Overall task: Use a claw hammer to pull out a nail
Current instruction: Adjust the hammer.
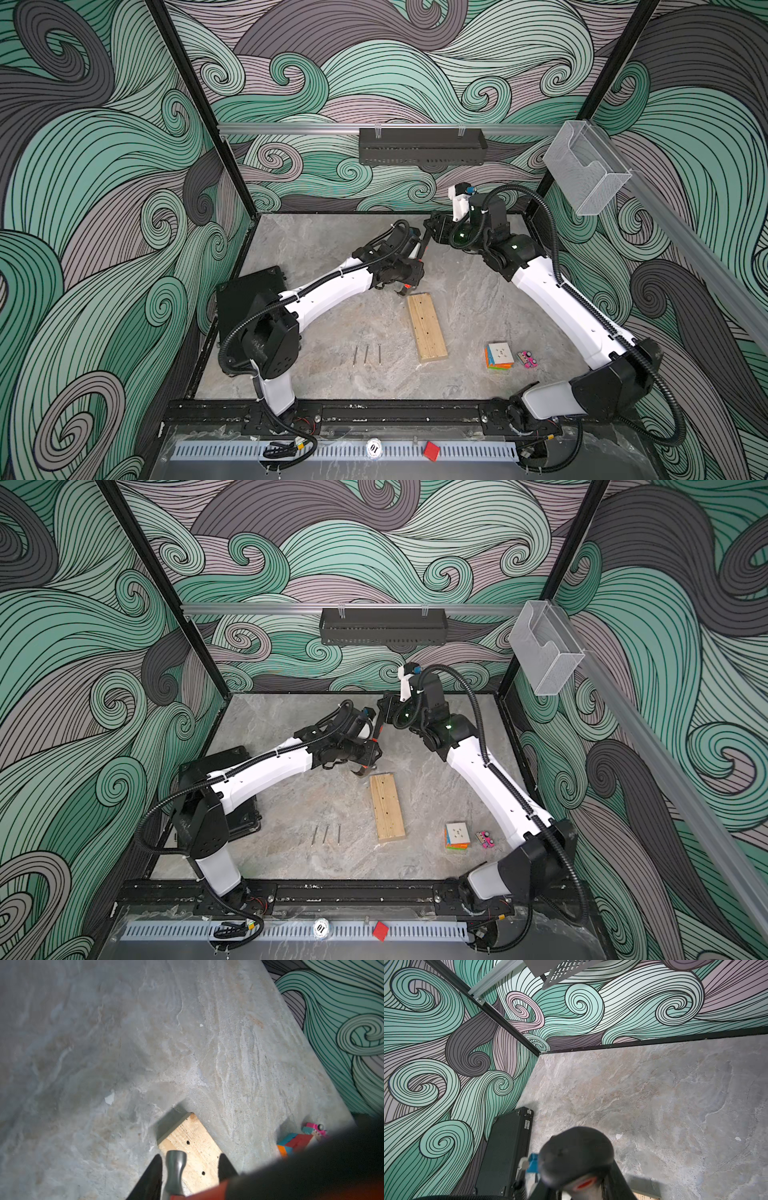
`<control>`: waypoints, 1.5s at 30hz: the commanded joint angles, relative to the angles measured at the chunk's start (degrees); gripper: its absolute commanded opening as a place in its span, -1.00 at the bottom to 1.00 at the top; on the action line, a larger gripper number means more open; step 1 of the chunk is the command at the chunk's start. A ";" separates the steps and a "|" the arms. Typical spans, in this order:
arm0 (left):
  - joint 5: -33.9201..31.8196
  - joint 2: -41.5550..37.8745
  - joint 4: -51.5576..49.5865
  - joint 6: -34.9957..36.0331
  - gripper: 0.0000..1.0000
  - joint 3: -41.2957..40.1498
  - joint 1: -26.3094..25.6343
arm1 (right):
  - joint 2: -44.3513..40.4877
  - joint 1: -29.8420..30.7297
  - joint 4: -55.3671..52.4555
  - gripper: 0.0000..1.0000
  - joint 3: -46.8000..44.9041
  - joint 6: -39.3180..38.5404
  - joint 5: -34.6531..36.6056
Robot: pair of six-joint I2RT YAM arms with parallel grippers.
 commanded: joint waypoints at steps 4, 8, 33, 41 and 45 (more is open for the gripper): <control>7.20 -6.87 4.44 6.36 0.31 -2.07 0.12 | -3.56 -1.35 2.98 -1.00 1.77 -4.29 -4.78; 11.08 -6.99 3.18 9.98 0.33 -2.03 0.97 | -5.06 -3.74 4.33 -1.00 1.57 -5.08 -13.15; 26.72 -3.14 1.35 15.67 -1.00 2.42 5.65 | -6.68 -11.13 10.61 -0.93 2.23 -5.55 -38.85; -0.06 -1.13 -8.46 8.91 -1.00 4.68 6.49 | -8.95 -11.14 5.16 0.40 -1.83 -7.06 -22.30; -4.54 0.89 -12.21 4.84 -1.00 3.99 8.88 | -10.61 -11.14 1.89 0.69 -4.35 -7.78 -13.14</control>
